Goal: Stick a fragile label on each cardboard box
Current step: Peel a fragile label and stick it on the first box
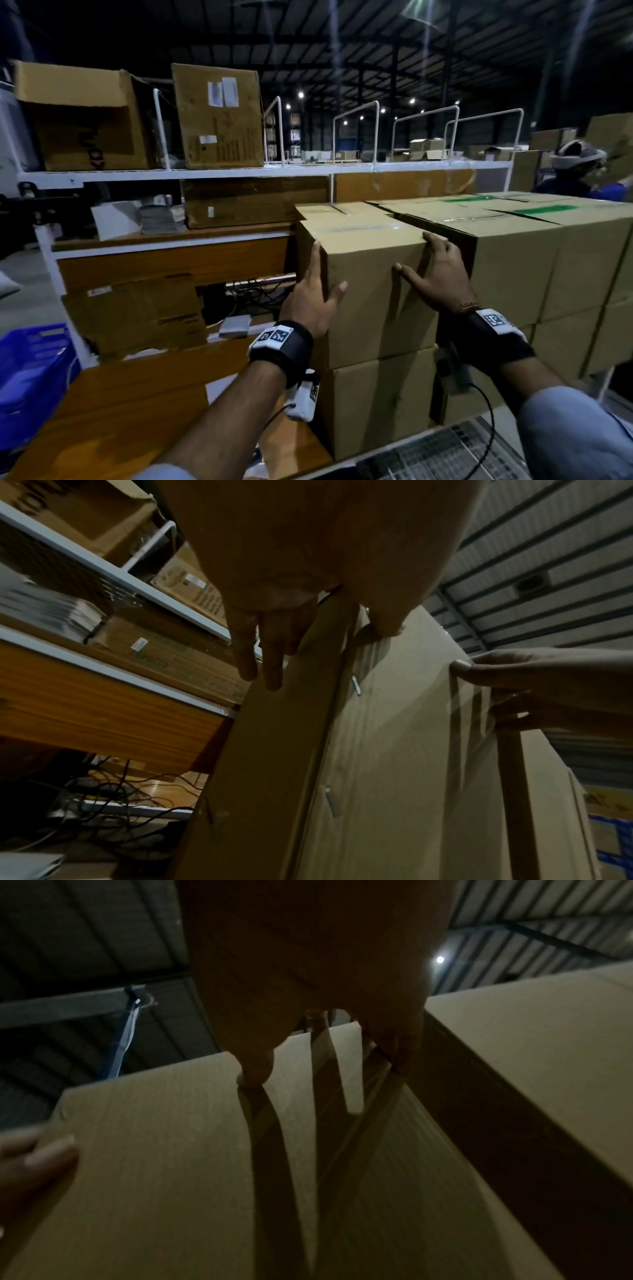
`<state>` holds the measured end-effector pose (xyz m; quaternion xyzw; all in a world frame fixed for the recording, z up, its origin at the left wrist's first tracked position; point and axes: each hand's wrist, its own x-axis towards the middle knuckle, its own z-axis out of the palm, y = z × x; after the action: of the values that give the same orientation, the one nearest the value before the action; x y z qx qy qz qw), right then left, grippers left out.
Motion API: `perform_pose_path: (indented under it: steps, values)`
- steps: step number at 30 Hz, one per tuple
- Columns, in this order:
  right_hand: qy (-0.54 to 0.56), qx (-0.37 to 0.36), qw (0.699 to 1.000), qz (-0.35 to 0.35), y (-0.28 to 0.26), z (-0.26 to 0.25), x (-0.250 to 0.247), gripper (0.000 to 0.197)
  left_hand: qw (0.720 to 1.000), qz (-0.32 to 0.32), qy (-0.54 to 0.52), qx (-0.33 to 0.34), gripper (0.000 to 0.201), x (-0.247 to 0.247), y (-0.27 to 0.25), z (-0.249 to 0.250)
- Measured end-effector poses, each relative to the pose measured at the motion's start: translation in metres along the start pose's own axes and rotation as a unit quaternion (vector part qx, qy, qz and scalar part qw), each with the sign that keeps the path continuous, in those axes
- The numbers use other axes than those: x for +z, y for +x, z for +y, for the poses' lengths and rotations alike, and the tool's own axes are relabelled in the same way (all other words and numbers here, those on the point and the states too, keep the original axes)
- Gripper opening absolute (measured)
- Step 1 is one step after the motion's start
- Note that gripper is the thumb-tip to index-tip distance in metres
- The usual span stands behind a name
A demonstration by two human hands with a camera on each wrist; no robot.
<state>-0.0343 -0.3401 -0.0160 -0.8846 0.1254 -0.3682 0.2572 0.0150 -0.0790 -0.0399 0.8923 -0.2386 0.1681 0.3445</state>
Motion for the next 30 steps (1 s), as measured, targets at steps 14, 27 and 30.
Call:
perform_pose_path:
  steps: [14, 27, 30]
  values:
    - [0.105, -0.106, 0.983, 0.110, -0.029, -0.076, -0.022, 0.081, 0.982, 0.063, -0.176, -0.010, 0.061, -0.045, -0.036, -0.020]
    - [0.171, -0.159, 0.963, 0.132, -0.122, -0.230, 0.020, 0.076, 0.974, 0.164, -0.152, 0.025, 0.062, -0.195, -0.135, -0.117]
    - [0.182, -0.156, 0.965, 0.104, -0.150, -0.264, 0.061, 0.074, 0.980, 0.152, -0.130, -0.003, 0.059, -0.227, -0.162, -0.160]
